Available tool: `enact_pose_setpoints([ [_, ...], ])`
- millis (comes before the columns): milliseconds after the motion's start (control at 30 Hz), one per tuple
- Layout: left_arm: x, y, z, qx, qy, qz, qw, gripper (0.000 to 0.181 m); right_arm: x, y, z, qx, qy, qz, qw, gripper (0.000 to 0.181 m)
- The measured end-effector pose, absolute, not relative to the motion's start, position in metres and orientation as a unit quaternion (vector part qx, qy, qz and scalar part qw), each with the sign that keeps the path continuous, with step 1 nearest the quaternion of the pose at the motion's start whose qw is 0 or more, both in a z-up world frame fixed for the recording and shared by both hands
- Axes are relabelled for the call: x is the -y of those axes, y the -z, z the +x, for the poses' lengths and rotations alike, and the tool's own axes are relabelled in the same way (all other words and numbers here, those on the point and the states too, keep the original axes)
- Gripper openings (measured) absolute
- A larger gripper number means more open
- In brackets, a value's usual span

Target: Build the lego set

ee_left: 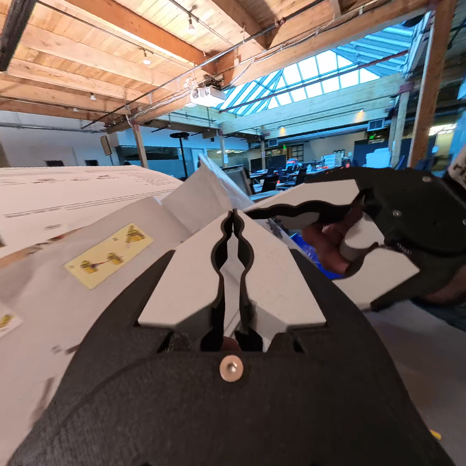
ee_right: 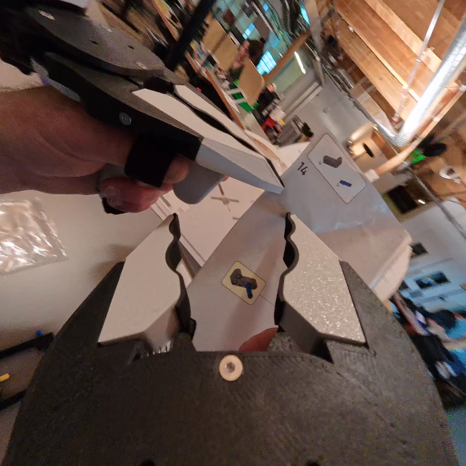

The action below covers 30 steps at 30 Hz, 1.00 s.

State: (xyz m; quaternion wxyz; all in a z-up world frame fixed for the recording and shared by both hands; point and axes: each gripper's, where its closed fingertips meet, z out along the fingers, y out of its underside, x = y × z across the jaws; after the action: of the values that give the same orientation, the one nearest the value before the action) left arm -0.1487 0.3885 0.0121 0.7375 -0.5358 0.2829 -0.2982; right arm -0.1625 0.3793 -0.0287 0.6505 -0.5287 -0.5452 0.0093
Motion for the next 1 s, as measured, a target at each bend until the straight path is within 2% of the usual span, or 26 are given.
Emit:
enact_pose_setpoints([
  [33, -0.387, -0.011, -0.139, -0.282, 0.307, -0.533, 0.736, 0.000, -0.381, 0.032, -0.155, 0.538, 0.023, -0.534, 0.652, 0.082],
  [100, -0.383, -0.007, -0.120, -0.287, 0.315, -0.532, 0.731, 0.000, -0.387, 0.037, -0.143, 0.525, 0.082, -0.533, 0.658, 0.079],
  [233, -0.379, -0.005, -0.100, -0.284, 0.330, -0.528, 0.729, 0.000, -0.407, 0.031, -0.110, 0.472, 0.182, -0.518, 0.690, 0.050],
  [300, -0.376, -0.003, -0.092, -0.290, 0.336, -0.526, 0.725, 0.000, -0.410, 0.028, -0.099, 0.457, 0.183, -0.514, 0.702, 0.028],
  [333, -0.376, -0.003, -0.091, -0.288, 0.333, -0.528, 0.726, 0.000, -0.411, 0.026, -0.093, 0.453, 0.190, -0.511, 0.705, 0.024],
  [367, -0.376, -0.004, -0.090, -0.285, 0.332, -0.526, 0.729, 0.000, -0.411, 0.024, -0.089, 0.453, 0.191, -0.508, 0.707, 0.008],
  [400, -0.374, -0.005, -0.089, -0.290, 0.335, -0.521, 0.729, 0.000, -0.410, 0.021, -0.084, 0.448, 0.184, -0.503, 0.716, 0.000],
  [567, -0.382, -0.005, -0.107, -0.302, 0.274, -0.527, 0.746, 0.011, -0.426, 0.003, -0.041, 0.417, 0.127, -0.536, 0.723, 0.000],
  [1000, -0.423, 0.057, -0.139, -0.374, 0.135, -0.626, 0.671, 0.011, -0.484, 0.013, 0.036, 0.332, -0.105, -0.632, 0.692, 0.000],
])
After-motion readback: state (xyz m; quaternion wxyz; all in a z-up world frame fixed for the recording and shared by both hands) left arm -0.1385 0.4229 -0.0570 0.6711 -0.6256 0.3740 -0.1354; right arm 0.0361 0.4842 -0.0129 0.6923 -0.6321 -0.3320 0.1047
